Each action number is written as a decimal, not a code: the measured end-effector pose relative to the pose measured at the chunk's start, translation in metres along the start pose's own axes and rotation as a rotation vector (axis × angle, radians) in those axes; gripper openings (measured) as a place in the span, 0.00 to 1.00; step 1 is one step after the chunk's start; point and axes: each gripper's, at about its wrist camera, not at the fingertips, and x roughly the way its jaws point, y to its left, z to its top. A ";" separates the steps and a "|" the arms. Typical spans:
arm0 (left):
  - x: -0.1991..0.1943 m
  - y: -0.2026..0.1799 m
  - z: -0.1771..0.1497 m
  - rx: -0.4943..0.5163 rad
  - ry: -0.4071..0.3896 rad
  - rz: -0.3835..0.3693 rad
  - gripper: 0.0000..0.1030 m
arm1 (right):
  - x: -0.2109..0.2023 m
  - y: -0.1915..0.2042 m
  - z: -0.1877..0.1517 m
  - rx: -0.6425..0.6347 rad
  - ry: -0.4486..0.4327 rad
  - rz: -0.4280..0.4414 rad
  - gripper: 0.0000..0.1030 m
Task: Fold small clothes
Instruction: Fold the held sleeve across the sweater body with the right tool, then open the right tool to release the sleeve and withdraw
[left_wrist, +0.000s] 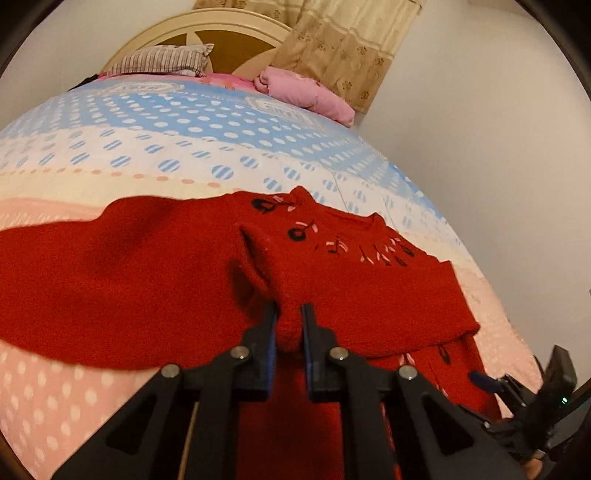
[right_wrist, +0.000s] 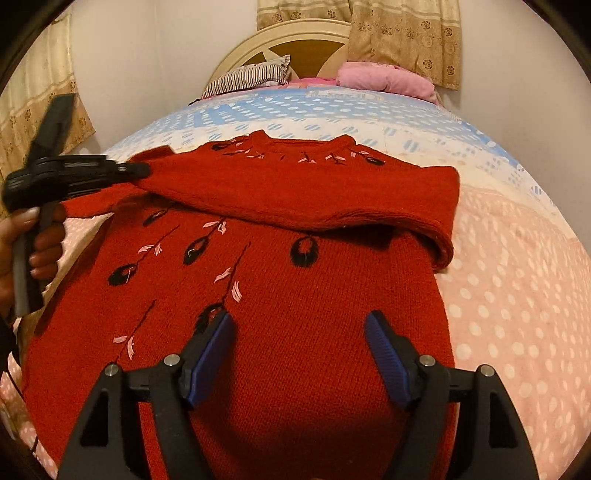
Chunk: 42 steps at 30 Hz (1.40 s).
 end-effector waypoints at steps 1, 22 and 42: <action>-0.002 0.001 -0.001 -0.003 -0.004 0.002 0.12 | -0.002 0.001 -0.002 0.002 -0.002 0.001 0.73; -0.012 0.012 -0.038 0.001 -0.024 0.065 0.12 | 0.025 -0.061 0.064 0.165 0.005 0.076 0.73; -0.030 0.034 -0.050 -0.048 -0.044 0.194 0.73 | 0.055 -0.069 0.071 0.170 0.085 0.018 0.71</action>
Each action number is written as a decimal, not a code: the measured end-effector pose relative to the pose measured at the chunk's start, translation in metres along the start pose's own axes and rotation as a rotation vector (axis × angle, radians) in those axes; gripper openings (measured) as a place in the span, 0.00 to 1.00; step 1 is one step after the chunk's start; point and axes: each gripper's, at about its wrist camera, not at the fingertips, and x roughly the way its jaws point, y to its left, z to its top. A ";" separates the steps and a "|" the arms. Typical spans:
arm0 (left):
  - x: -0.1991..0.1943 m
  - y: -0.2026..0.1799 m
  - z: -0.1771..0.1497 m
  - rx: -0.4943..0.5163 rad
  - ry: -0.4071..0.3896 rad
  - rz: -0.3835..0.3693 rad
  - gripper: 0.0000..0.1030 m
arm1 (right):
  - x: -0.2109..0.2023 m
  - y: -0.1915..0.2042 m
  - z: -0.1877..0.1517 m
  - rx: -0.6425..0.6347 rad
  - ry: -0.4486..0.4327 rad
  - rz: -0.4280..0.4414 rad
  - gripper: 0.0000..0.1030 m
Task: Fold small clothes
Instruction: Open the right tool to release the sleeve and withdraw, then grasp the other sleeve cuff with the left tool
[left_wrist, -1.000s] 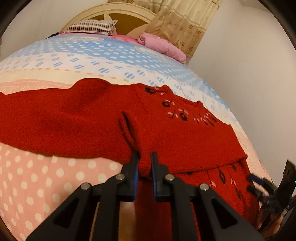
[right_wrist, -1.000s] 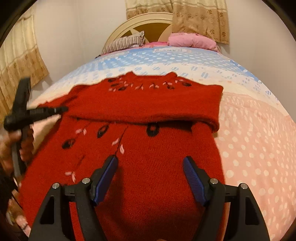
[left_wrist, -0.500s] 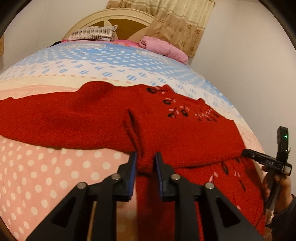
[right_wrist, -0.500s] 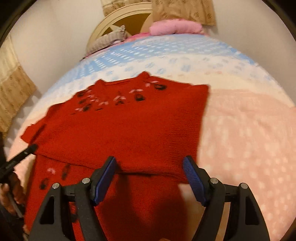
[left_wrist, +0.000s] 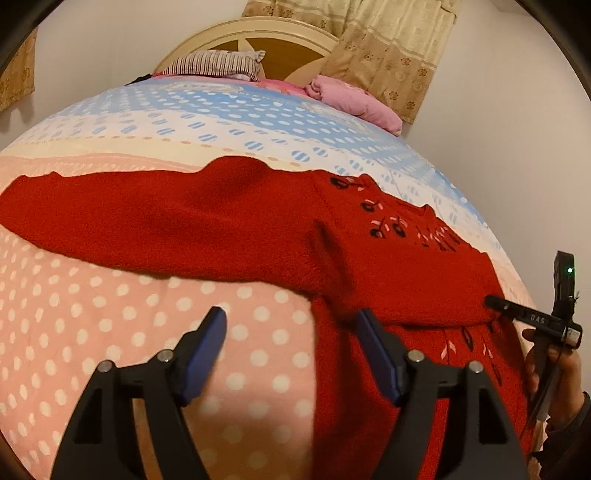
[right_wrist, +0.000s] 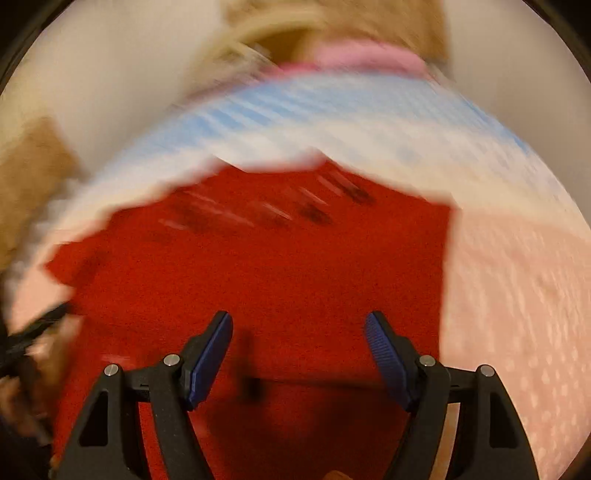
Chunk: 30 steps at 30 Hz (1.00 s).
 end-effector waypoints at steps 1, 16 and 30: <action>-0.002 0.001 -0.001 0.008 -0.003 0.003 0.75 | -0.007 -0.007 -0.004 0.004 -0.023 -0.010 0.71; -0.017 0.030 0.004 -0.001 -0.003 0.091 0.83 | 0.008 0.038 -0.004 -0.058 0.098 -0.105 0.73; -0.029 0.138 0.034 -0.022 -0.032 0.456 0.86 | 0.002 0.201 -0.006 -0.313 0.004 0.103 0.73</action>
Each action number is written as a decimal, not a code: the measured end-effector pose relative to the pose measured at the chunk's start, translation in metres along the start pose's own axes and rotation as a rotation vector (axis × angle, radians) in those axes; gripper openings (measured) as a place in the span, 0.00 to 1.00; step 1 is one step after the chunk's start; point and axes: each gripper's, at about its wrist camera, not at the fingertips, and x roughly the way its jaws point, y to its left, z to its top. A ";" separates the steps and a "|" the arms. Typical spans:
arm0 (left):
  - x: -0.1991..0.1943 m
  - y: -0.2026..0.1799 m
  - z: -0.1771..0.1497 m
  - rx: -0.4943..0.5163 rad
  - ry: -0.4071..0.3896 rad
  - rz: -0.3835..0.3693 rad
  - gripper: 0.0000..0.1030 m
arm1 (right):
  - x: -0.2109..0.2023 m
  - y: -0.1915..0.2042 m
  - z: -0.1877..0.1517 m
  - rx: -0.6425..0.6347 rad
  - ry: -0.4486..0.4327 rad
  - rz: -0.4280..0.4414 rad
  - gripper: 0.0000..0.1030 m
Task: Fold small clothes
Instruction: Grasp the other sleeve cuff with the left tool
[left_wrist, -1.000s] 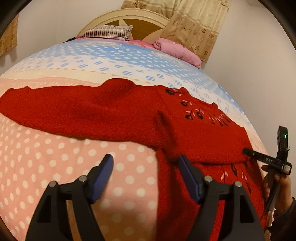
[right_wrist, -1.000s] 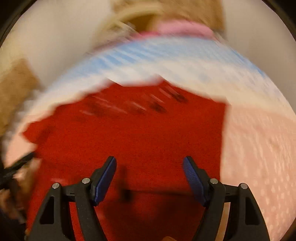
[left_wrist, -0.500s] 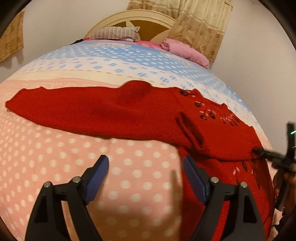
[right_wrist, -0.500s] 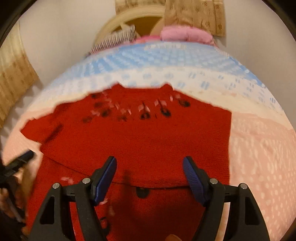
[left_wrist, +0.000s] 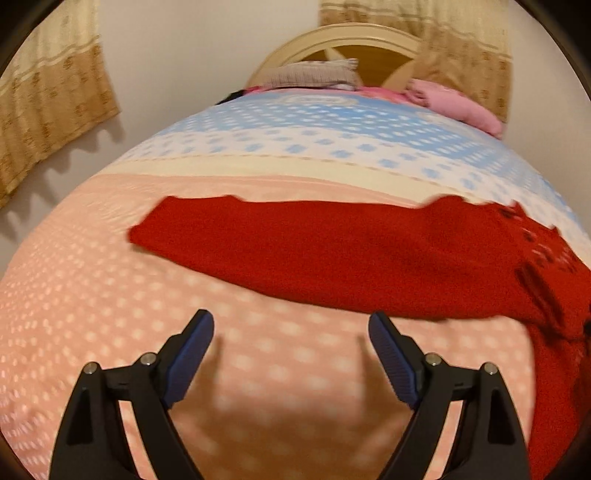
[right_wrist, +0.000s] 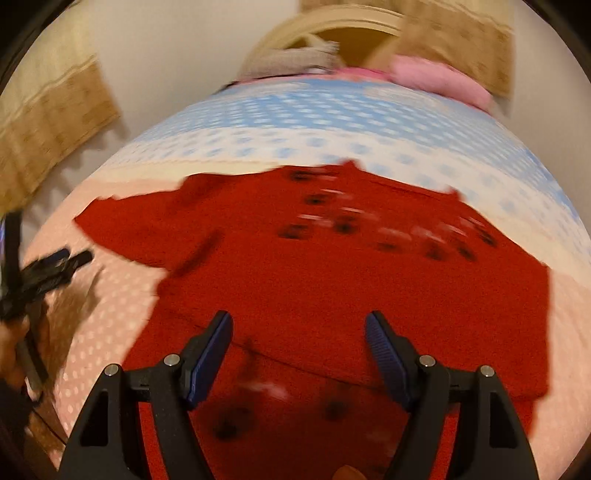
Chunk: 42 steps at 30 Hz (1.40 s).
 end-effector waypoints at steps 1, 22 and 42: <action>0.004 0.012 0.003 -0.024 0.002 0.018 0.86 | 0.009 0.009 -0.002 -0.014 0.005 0.019 0.73; 0.083 0.137 0.050 -0.399 0.037 0.068 0.67 | 0.037 0.038 -0.027 -0.105 -0.011 0.030 0.83; 0.058 0.123 0.065 -0.339 -0.022 0.036 0.16 | 0.037 0.036 -0.027 -0.105 -0.012 0.028 0.84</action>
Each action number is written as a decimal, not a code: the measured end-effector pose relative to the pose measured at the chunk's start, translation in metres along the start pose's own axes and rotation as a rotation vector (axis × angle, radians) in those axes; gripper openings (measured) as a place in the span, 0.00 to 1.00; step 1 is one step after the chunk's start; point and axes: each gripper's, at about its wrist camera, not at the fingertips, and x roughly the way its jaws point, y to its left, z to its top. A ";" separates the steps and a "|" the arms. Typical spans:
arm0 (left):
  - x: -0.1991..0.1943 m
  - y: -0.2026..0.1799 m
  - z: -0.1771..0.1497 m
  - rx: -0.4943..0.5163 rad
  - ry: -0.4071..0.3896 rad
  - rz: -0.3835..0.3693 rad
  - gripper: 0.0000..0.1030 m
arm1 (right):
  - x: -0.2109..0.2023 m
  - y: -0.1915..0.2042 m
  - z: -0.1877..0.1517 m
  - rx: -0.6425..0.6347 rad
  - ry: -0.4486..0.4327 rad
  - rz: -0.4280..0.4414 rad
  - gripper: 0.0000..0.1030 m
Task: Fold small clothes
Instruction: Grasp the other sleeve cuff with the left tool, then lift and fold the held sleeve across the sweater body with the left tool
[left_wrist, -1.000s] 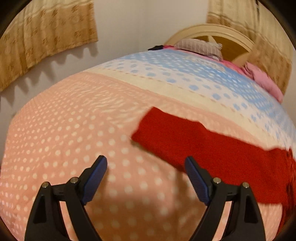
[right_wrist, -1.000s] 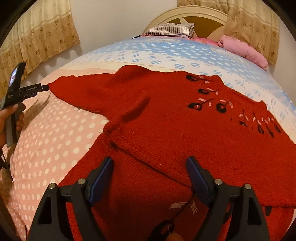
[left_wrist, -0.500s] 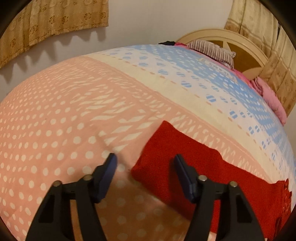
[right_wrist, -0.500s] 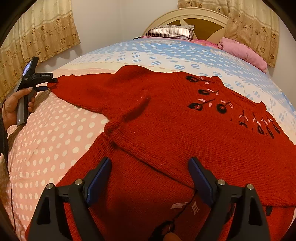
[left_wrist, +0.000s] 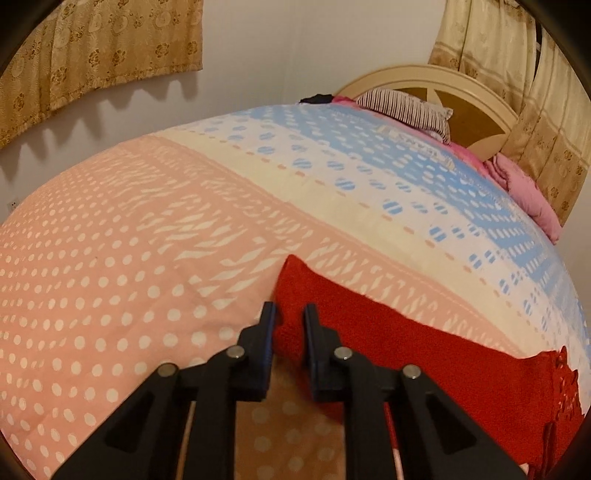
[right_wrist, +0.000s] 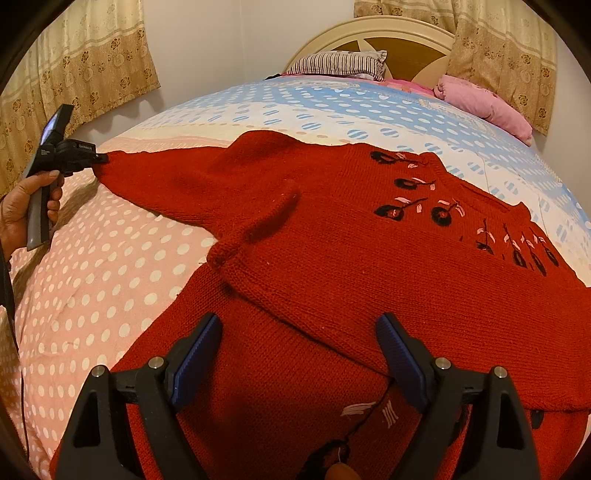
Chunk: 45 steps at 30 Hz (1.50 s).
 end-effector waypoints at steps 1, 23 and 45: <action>-0.001 -0.001 0.001 0.003 0.001 -0.003 0.16 | 0.000 0.000 0.001 0.001 0.000 -0.001 0.84; -0.083 -0.058 0.022 0.079 -0.099 -0.197 0.14 | 0.001 0.001 0.000 0.003 0.000 -0.004 0.85; -0.163 -0.167 0.016 0.109 -0.097 -0.461 0.12 | -0.096 -0.079 -0.017 0.171 -0.034 -0.046 0.87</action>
